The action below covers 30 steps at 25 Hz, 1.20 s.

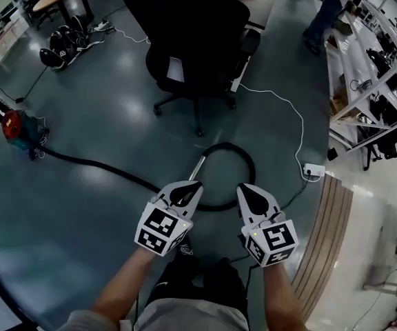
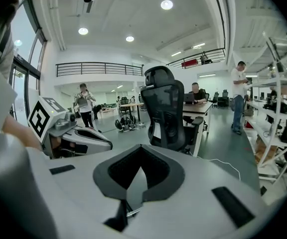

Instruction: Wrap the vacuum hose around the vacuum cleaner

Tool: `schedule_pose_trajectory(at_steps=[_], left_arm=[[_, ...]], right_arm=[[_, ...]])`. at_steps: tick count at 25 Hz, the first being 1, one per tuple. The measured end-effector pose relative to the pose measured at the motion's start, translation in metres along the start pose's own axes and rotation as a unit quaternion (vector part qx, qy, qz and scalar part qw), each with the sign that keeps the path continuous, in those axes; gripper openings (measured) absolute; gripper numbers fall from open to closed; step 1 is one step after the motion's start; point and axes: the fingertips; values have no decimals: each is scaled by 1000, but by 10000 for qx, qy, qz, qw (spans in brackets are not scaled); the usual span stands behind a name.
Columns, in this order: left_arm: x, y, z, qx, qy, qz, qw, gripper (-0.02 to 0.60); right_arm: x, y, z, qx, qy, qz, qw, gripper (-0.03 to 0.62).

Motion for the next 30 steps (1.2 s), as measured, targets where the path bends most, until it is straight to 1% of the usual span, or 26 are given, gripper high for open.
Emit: schedule_pose_trajectory(at_steps=[4, 7, 12, 16, 20, 23, 26, 28, 30], left_arm=[[25, 17, -16, -122, 187, -23, 9997, 6], [42, 27, -27, -253, 296, 20, 9992, 6], [75, 34, -36, -455, 456, 166, 9978, 6], [112, 43, -60, -585, 587, 364, 9959, 6], [150, 61, -110, -751, 894, 627, 9912, 6], [182, 77, -160, -851, 1117, 720, 9875, 6], [211, 90, -224, -1023, 1418, 672, 9823, 6], [226, 97, -273, -1181, 1717, 602, 9762, 6], [240, 103, -318, -1279, 1919, 585, 9713, 6]], right_arm=[[30, -19, -14, 97, 161, 30, 9998, 2], [48, -29, -24, 155, 242, 139, 9995, 2], [74, -55, -38, 259, 404, 411, 9980, 2], [98, -78, -61, 274, 535, 670, 9959, 2], [130, -93, -105, 271, 729, 902, 9929, 2], [158, -105, -143, 393, 704, 1064, 9910, 2], [187, -114, -193, 369, 772, 1096, 9903, 2], [207, -115, -232, 318, 932, 1138, 9886, 2], [224, -117, -271, 283, 1098, 1183, 9865, 2]])
Point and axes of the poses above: the fingertips, and each gripper's own axes: x forward along the fingers, y to its left, z out of its top, and after that the axes turned 4 degrees about y, right-handed
